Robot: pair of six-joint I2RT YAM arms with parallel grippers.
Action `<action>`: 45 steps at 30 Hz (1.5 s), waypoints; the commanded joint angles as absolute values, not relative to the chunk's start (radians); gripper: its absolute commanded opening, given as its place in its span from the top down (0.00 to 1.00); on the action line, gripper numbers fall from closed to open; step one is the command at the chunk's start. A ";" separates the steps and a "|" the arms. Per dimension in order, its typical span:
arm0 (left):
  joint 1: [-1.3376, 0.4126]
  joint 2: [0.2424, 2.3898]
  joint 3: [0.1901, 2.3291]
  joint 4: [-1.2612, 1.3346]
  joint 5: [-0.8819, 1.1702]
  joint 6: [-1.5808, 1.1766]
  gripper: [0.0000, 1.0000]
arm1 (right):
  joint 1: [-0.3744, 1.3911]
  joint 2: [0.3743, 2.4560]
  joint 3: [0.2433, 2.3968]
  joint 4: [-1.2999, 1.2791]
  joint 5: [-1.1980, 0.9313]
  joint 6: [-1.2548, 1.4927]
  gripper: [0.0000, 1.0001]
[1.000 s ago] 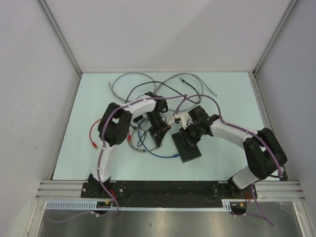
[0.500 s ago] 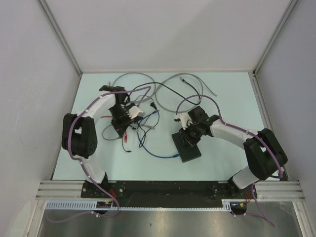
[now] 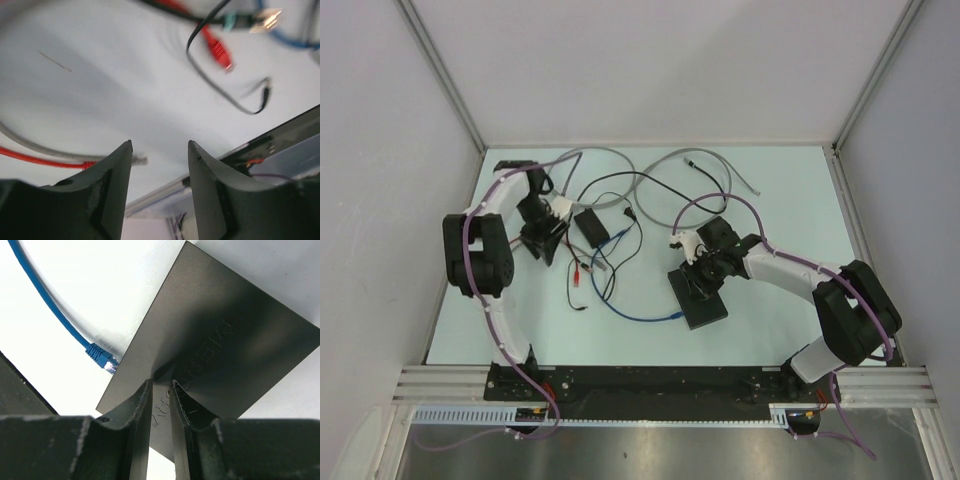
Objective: Pull the plug from the switch port
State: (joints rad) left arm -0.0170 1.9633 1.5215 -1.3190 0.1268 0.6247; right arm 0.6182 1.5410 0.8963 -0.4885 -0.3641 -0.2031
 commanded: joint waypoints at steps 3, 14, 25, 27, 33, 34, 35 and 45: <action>-0.043 1.971 1.902 -1.468 0.569 0.436 0.39 | 0.626 1.562 0.873 -0.520 -0.330 -0.221 0.75; -0.294 1.956 1.726 -1.261 0.861 0.350 0.53 | 0.519 1.462 0.888 -0.526 -0.360 -0.184 0.68; -0.453 2.059 1.561 -1.177 0.977 0.325 0.73 | 0.848 1.201 0.830 -0.908 -0.322 -0.871 0.00; -0.453 2.063 1.574 -1.175 0.965 0.318 0.72 | 0.912 1.219 0.781 -0.864 -0.244 -0.926 0.00; -0.453 2.028 1.534 -1.140 0.930 0.298 0.65 | 0.982 1.285 0.689 -0.660 -0.036 -0.943 0.07; -0.453 2.011 1.520 -1.134 0.924 0.288 0.64 | 0.991 1.289 0.678 -0.620 -0.020 -0.940 0.09; -0.453 2.003 1.516 -1.120 0.896 0.284 0.62 | 0.996 1.289 0.658 -0.591 0.027 -0.931 0.10; -0.451 1.980 1.511 -1.112 0.838 0.264 0.56 | 0.947 1.311 0.644 -0.433 0.084 -0.752 0.35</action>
State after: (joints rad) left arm -0.4549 2.0327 1.5108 -1.1275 0.8330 0.2771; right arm 0.9775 1.2915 0.6525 -0.5175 0.0383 -0.8398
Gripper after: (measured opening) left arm 0.438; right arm 0.693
